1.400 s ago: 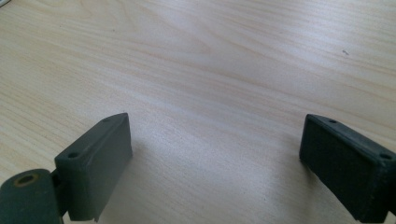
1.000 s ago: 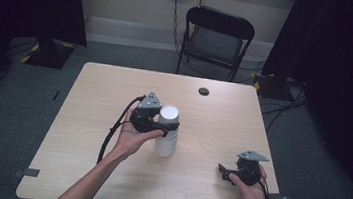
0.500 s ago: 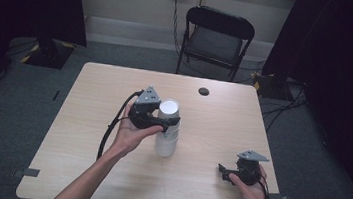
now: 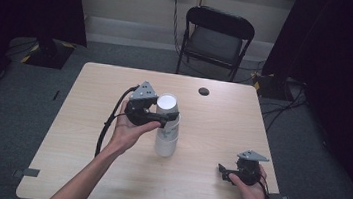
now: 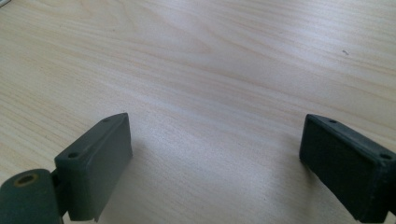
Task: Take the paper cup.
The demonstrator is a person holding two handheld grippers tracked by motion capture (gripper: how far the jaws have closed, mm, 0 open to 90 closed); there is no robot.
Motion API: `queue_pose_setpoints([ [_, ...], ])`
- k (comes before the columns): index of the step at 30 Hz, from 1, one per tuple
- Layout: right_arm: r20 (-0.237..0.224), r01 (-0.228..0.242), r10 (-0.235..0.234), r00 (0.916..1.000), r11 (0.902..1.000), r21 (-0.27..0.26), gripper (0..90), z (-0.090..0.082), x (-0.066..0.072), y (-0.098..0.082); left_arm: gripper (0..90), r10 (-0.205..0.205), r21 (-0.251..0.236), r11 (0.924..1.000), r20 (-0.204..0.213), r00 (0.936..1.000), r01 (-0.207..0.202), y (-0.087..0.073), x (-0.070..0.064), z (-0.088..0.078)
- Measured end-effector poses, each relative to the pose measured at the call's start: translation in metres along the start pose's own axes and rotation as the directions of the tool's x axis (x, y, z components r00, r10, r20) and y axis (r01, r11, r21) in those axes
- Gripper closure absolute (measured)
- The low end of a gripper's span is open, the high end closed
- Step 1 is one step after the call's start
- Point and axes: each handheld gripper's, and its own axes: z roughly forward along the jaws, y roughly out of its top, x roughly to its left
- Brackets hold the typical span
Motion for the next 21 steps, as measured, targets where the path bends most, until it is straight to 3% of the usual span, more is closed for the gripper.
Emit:
queue_pose_setpoints([
  [4,-0.001,0.0,0.0,1.0,1.0,0.0,8.7,0.0,0.0,0.0,31.1,-0.016,-0.04,0.9991,0.008,0.9998,0.016,0.003,0.002,-0.008],
  [11,-0.001,0.0,0.0,1.0,1.0,0.0,8.7,0.0,0.0,0.0,31.1,-0.025,-0.065,0.9976,0.0,0.9997,0.025,0.006,0.004,-0.02],
  [21,-0.004,0.004,-0.004,1.0,1.0,-0.006,12.5,-0.001,0.001,0.0,31.6,-0.059,-0.071,0.9956,0.036,0.9976,0.061,0.003,0.004,-0.042],
])
